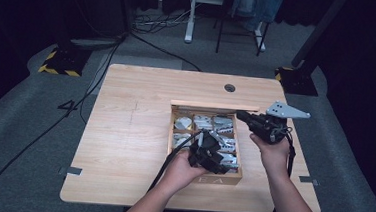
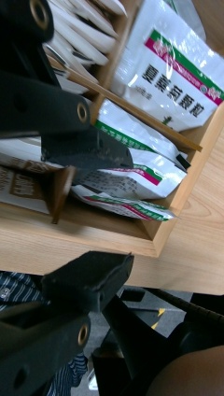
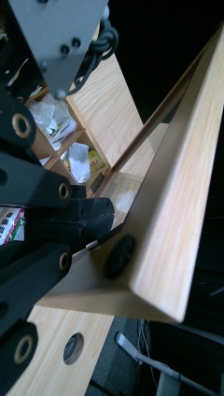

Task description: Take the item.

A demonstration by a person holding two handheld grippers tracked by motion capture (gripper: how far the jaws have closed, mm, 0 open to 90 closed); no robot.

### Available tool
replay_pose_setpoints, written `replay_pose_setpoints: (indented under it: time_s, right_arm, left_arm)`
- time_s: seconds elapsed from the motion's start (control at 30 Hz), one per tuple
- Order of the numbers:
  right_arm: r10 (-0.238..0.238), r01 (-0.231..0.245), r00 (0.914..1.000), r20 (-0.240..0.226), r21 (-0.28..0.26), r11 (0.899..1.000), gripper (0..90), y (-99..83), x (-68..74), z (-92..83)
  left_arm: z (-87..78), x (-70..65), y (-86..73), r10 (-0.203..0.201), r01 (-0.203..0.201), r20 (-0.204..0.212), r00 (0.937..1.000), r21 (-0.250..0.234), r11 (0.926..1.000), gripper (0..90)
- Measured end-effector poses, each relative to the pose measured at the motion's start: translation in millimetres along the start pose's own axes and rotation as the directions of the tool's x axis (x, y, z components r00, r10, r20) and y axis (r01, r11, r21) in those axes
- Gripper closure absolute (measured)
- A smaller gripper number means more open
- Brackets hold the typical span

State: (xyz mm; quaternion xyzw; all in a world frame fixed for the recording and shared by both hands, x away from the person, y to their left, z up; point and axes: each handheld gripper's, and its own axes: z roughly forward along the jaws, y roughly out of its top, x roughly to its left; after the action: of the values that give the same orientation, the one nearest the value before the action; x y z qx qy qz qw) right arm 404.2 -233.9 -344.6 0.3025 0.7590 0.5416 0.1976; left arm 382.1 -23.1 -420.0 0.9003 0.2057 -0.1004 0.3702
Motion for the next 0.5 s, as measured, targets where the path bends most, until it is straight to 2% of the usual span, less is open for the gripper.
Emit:
replay_pose_setpoints:
  time_s: [0.1, 0.27, 0.33, 0.4, 0.5]
  right_arm:
    - [-0.001, 0.001, 1.0000, -0.001, -0.001, 1.000, 89.7, 0.1, -0.2, 0.1]
    - [-0.001, 0.001, 1.0000, -0.002, -0.001, 1.000, 89.6, 0.2, -0.5, 0.2]
    - [-0.002, 0.002, 1.0000, -0.002, -0.001, 1.000, 89.6, 0.2, -0.4, 0.2]
    - [-0.003, 0.003, 1.0000, -0.002, -0.001, 1.000, 89.6, 0.2, -0.4, 0.2]
    - [-0.004, 0.004, 1.0000, -0.002, -0.001, 1.000, 89.6, 0.2, -0.5, 0.2]
  left_arm:
    - [5.8, 0.6, 2.7, 0.018, -0.018, 0.000, 0.9998, 0.014, 0.9997, 60.1]
    - [11.8, 2.5, 4.2, 0.016, -0.016, 0.004, 0.9999, 0.037, 0.9992, 73.1]
    - [12.8, 2.4, 4.2, 0.015, -0.015, 0.005, 0.9999, 0.042, 0.9990, 75.2]
    - [15.1, 1.9, 4.4, 0.029, -0.029, -0.004, 0.9996, 0.057, 0.9979, 83.2]
    - [15.3, -0.8, 4.7, 0.047, -0.046, -0.023, 0.9986, 0.060, 0.9972, 88.0]
